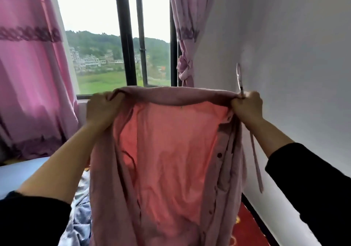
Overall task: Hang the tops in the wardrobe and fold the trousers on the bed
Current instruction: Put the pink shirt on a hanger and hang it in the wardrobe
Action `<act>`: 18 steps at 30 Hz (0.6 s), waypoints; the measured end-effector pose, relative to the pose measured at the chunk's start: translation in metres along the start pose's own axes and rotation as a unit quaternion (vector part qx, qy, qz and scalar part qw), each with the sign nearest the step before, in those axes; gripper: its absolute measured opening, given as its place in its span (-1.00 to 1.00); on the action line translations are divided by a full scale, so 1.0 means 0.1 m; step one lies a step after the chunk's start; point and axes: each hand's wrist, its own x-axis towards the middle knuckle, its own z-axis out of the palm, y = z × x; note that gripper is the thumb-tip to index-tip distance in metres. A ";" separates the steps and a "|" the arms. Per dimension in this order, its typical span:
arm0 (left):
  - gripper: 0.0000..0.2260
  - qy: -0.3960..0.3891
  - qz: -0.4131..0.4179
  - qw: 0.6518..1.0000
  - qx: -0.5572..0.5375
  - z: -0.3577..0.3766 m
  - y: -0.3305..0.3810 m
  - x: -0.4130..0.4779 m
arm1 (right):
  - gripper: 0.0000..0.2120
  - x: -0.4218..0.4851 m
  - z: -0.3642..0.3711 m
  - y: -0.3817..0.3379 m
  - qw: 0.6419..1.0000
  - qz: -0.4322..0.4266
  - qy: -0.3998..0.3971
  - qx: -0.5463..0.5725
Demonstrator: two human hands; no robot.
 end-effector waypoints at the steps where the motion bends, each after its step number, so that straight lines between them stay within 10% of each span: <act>1: -0.54 -0.036 -0.012 0.999 0.020 0.03 -0.14 -0.06 | -0.89 -0.03 0.07 0.12 0.999 0.016 -0.036 -0.018; 9: -0.48 -0.127 -0.072 0.987 0.069 0.37 -0.56 -0.49 | -0.75 -0.68 0.53 0.66 0.937 0.059 -0.340 0.045; 13: -0.47 -0.162 -0.063 0.973 0.152 0.48 -0.69 -0.58 | -0.81 -0.93 0.63 0.80 0.921 0.133 -0.334 0.150; 18: -0.53 -0.181 -0.070 0.960 0.200 0.60 -0.82 -0.68 | -0.78 -1.08 0.57 1.06 0.816 0.258 -0.379 0.352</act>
